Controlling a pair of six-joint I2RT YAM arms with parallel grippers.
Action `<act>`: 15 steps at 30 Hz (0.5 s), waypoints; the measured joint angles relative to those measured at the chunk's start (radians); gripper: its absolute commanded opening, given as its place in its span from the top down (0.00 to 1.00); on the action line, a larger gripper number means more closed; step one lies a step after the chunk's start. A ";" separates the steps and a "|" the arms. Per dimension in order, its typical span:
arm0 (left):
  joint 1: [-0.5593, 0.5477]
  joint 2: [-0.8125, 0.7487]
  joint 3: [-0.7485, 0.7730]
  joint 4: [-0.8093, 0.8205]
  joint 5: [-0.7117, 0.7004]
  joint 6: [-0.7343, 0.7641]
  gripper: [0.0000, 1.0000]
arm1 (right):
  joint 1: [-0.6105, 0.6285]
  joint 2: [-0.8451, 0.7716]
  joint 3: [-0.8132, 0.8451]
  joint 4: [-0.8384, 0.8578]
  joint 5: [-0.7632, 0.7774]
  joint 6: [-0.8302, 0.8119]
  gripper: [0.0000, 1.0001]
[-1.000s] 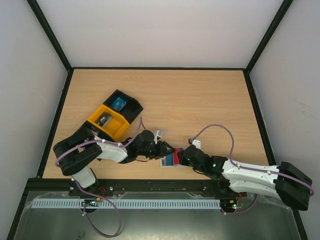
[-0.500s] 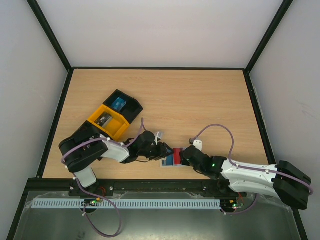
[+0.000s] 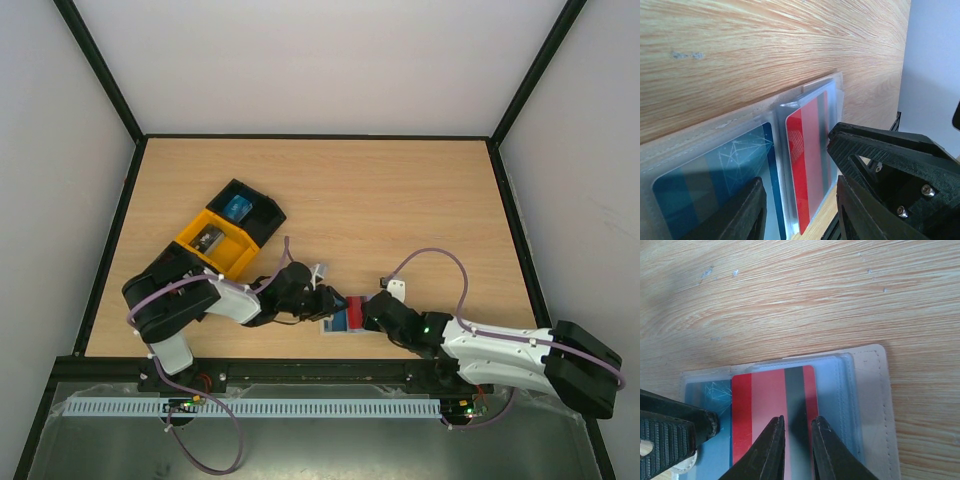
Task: Take the credit cards out of the card holder
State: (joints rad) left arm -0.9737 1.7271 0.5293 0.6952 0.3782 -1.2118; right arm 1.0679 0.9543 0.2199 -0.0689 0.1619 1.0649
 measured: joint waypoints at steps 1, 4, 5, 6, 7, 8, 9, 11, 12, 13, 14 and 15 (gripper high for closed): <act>0.000 0.002 0.002 0.002 0.000 0.000 0.59 | -0.001 0.005 0.000 0.002 0.000 -0.001 0.83; 0.000 0.008 0.006 0.003 0.001 0.000 0.59 | -0.001 0.013 -0.002 0.009 -0.001 -0.003 0.83; 0.000 0.011 0.009 0.004 0.003 0.000 0.59 | -0.001 0.014 -0.004 0.014 -0.002 -0.003 0.83; 0.000 0.013 0.010 0.008 0.004 0.000 0.59 | -0.001 0.014 -0.008 0.018 -0.002 -0.003 0.83; 0.000 0.016 0.011 0.011 0.005 0.000 0.59 | -0.001 0.014 -0.011 0.024 -0.002 -0.003 0.83; 0.000 0.019 0.013 0.012 0.007 0.000 0.59 | -0.001 0.014 -0.014 0.030 -0.003 -0.003 0.83; 0.000 0.024 0.016 0.016 0.008 0.000 0.59 | -0.001 0.014 -0.016 0.034 -0.004 -0.003 0.83; -0.001 0.034 0.024 0.021 0.009 0.000 0.59 | -0.001 0.014 -0.018 0.040 -0.006 -0.003 0.83; -0.001 0.037 0.027 0.022 0.010 -0.001 0.60 | -0.001 0.014 -0.020 0.044 -0.008 -0.002 0.83; -0.001 0.040 0.029 0.025 0.010 -0.001 0.61 | -0.001 0.014 -0.021 0.048 -0.010 -0.002 0.83; -0.001 0.043 0.031 0.026 0.011 -0.001 0.63 | -0.001 0.014 -0.022 0.050 -0.011 -0.002 0.83; -0.001 0.044 0.031 0.027 0.011 -0.003 0.65 | -0.001 0.014 -0.023 0.052 -0.013 -0.002 0.83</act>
State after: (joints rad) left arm -0.9749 1.7714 0.5602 0.7227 0.3889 -1.2144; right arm 1.0672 0.9680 0.1974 -0.0166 0.1493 1.0626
